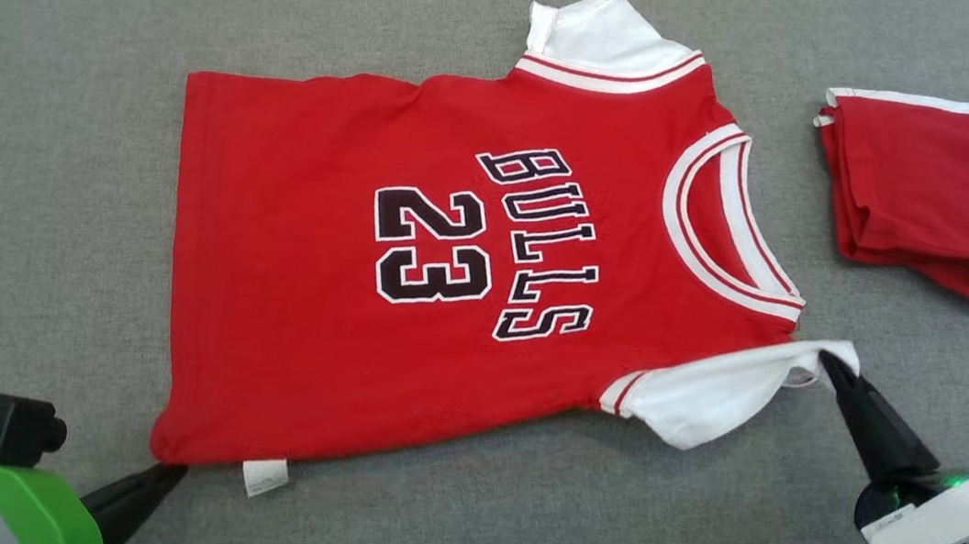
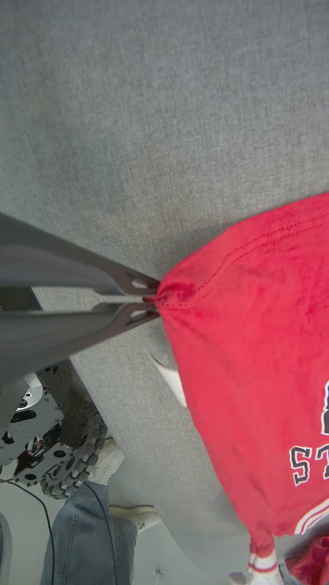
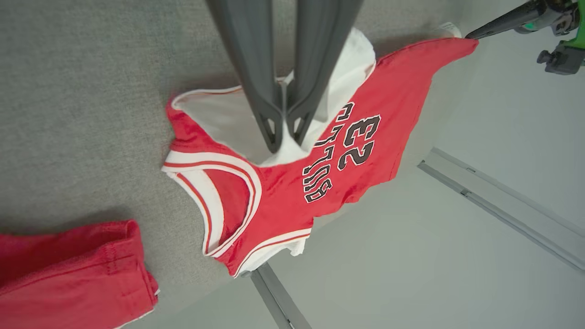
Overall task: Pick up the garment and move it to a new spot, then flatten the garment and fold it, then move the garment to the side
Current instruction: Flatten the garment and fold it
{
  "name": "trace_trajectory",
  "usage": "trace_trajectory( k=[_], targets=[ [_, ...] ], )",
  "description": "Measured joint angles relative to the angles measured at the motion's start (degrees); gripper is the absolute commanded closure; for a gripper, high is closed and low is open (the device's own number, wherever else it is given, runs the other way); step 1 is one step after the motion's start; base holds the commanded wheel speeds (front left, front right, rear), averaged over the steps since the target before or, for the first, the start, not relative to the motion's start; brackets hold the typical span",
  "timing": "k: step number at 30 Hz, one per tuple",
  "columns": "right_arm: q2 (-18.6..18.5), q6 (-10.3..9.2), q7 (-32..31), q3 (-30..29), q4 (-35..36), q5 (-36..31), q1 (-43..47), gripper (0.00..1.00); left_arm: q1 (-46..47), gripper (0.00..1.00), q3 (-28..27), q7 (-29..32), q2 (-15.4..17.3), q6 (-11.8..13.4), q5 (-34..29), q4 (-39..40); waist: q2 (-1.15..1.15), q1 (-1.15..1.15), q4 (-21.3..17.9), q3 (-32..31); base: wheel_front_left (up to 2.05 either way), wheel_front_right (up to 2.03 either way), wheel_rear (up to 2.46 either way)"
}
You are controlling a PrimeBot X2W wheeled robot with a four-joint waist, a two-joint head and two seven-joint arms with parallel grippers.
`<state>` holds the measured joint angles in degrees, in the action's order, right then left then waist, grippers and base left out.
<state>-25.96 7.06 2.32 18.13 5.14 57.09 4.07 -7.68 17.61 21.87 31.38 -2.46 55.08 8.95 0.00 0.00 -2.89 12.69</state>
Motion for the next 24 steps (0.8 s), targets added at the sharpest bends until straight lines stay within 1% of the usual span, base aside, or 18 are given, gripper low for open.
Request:
trace_trajectory(
  k=[3, 7, 10, 12, 16, 24],
  targets=[
    [-1.47, 0.00, -1.67, -1.64, 1.45, 2.18, -2.46, 1.00, 1.83, 1.00, -0.78, 2.46, 1.65, 0.46, 1.09, 1.72, 0.00, 0.00, 0.03, 1.66, 0.00, 0.00, 0.00],
    [-3.80, 0.00, -4.04, -3.25, 1.57, 2.78, -5.65, 1.00, 4.97, 1.00, -1.05, 5.66, 3.41, 0.91, 1.23, 3.96, 0.00, 0.00, 0.06, 3.96, 0.00, 0.00, 0.00],
    [-4.56, 0.00, -5.93, -3.33, 1.51, 3.31, -7.67, 1.00, 7.88, 1.00, -1.46, 7.77, 3.80, 0.97, 2.34, 5.48, 0.00, 0.00, 0.18, 5.59, 0.00, 0.00, 0.00],
    [-4.78, 0.00, -6.92, -3.35, 1.42, 3.52, -9.00, 1.00, 9.57, 1.00, -1.45, 9.48, 3.92, 1.05, 3.12, 6.42, 0.00, 0.00, 0.29, 6.60, 0.00, 0.00, 0.00],
    [-4.77, 0.00, -8.25, -3.43, 0.94, 5.00, -12.23, 1.00, 12.57, 1.00, -1.52, 11.95, 4.38, 2.44, 4.26, 6.80, 0.00, 0.00, 0.53, 8.57, 0.00, 0.00, 0.00],
    [-4.97, 0.00, -11.05, -2.42, -0.65, 5.19, -17.12, 1.00, 16.74, 1.00, -2.20, 15.77, 5.04, 4.32, 5.36, 7.10, 0.00, 0.01, 0.27, 11.18, 0.00, 0.00, 0.00]
  ],
)
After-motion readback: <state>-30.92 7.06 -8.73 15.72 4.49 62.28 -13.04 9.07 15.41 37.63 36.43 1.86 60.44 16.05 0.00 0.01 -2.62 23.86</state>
